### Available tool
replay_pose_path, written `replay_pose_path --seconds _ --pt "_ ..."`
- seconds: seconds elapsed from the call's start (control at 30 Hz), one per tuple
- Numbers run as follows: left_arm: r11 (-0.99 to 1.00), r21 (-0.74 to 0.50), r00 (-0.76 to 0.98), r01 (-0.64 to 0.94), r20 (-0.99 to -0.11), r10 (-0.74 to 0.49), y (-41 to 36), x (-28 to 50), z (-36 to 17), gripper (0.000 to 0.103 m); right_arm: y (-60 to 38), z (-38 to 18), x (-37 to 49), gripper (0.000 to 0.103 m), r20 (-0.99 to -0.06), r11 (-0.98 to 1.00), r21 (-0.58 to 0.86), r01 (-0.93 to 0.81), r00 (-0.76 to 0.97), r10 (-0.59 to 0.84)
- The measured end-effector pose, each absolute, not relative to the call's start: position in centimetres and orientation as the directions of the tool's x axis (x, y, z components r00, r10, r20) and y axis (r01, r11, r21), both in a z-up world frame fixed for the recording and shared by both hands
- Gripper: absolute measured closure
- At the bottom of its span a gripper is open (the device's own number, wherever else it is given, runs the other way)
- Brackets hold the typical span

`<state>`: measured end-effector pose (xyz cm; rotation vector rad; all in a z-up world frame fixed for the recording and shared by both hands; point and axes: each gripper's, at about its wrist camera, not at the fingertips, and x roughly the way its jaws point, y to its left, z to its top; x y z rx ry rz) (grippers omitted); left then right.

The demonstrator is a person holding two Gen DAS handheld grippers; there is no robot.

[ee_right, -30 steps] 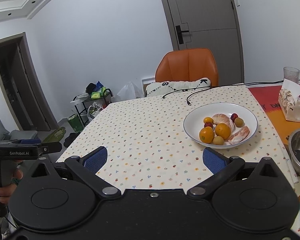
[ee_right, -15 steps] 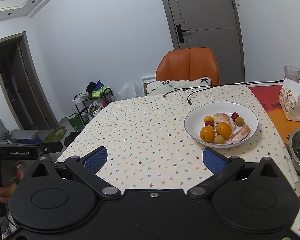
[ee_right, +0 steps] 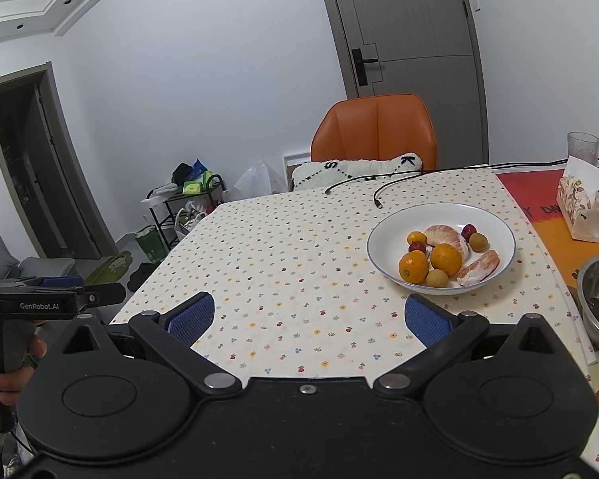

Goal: Organize fruits

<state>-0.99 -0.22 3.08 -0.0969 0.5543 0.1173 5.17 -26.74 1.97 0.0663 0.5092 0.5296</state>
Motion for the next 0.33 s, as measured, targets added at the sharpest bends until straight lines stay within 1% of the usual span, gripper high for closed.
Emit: replay_pose_path --seconds 0.33 --pt "0.99 -0.056 0.848 -0.129 -0.525 0.081 -0.22 -1.02 2.88 0.0 -26.7 1.89 5.2 0.0 -0.45 0.865 0.19 -0.465 0.742 0.498"
